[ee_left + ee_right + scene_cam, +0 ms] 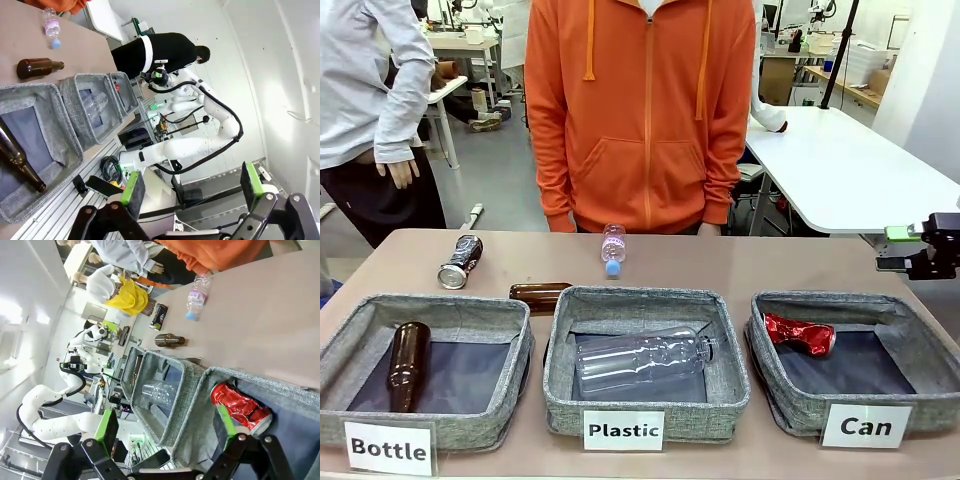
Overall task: Sort the can waste into the basket.
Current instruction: Pick up the can waste from the table and place it in the right Fabric basket.
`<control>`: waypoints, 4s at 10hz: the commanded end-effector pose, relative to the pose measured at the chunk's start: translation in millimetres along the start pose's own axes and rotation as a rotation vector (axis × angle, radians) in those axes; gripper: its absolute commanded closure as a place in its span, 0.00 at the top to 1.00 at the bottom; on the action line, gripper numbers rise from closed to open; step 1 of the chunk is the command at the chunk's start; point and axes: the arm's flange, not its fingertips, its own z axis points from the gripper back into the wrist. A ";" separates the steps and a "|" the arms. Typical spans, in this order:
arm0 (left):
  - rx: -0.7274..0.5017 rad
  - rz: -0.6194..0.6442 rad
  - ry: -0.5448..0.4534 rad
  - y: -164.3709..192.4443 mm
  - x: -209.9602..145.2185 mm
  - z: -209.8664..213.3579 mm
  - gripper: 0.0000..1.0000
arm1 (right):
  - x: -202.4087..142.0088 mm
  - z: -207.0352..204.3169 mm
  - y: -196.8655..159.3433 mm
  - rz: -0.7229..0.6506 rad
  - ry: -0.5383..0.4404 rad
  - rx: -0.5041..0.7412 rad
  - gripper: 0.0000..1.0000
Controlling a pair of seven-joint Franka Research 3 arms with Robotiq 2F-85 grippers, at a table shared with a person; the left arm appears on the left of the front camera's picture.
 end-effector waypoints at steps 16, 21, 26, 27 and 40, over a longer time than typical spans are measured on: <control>1.310 -0.015 0.381 89.0 225.1 -199.5 1.00 | 1.2 2.1 3.2 0.005 -0.003 0.010 1.00; 1.335 -0.017 0.372 137.4 267.2 -218.8 1.00 | 1.2 2.1 3.2 0.005 -0.003 0.010 1.00; 1.333 0.027 0.382 189.7 286.4 -225.5 1.00 | 1.2 2.1 3.2 0.005 -0.003 0.010 1.00; 1.354 0.065 0.396 211.3 291.9 -228.6 1.00 | 1.2 2.1 3.2 0.005 -0.003 0.010 1.00; 1.587 0.033 0.367 270.3 288.3 -255.9 0.00 | 1.2 2.1 3.2 0.005 -0.003 0.010 1.00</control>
